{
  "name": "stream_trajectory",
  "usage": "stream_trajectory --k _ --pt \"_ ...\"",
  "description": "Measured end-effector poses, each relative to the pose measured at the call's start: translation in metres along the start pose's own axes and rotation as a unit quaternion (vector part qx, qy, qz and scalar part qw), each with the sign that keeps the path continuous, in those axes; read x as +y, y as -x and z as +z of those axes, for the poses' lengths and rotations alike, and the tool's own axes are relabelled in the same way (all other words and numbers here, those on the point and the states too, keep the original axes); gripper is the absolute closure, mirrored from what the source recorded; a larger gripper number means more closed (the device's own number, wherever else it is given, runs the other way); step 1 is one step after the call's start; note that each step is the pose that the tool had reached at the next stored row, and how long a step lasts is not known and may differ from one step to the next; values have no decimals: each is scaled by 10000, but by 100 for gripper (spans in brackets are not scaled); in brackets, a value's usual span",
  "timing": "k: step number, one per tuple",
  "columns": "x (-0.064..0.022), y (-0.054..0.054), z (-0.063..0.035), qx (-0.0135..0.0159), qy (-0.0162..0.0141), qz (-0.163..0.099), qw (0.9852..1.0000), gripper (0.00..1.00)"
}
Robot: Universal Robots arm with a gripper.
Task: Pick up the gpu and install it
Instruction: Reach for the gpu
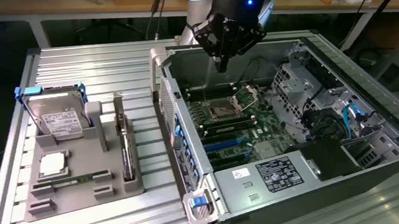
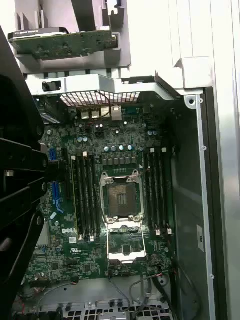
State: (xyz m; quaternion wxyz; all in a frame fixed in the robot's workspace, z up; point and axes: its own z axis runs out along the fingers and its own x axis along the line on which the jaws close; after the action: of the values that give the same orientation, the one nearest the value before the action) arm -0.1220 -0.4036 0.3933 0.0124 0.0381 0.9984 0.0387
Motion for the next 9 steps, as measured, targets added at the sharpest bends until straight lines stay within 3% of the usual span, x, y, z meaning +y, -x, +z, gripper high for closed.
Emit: stream_trajectory --k 9 --pt "7 -9 1 0 0 0 10000 89"
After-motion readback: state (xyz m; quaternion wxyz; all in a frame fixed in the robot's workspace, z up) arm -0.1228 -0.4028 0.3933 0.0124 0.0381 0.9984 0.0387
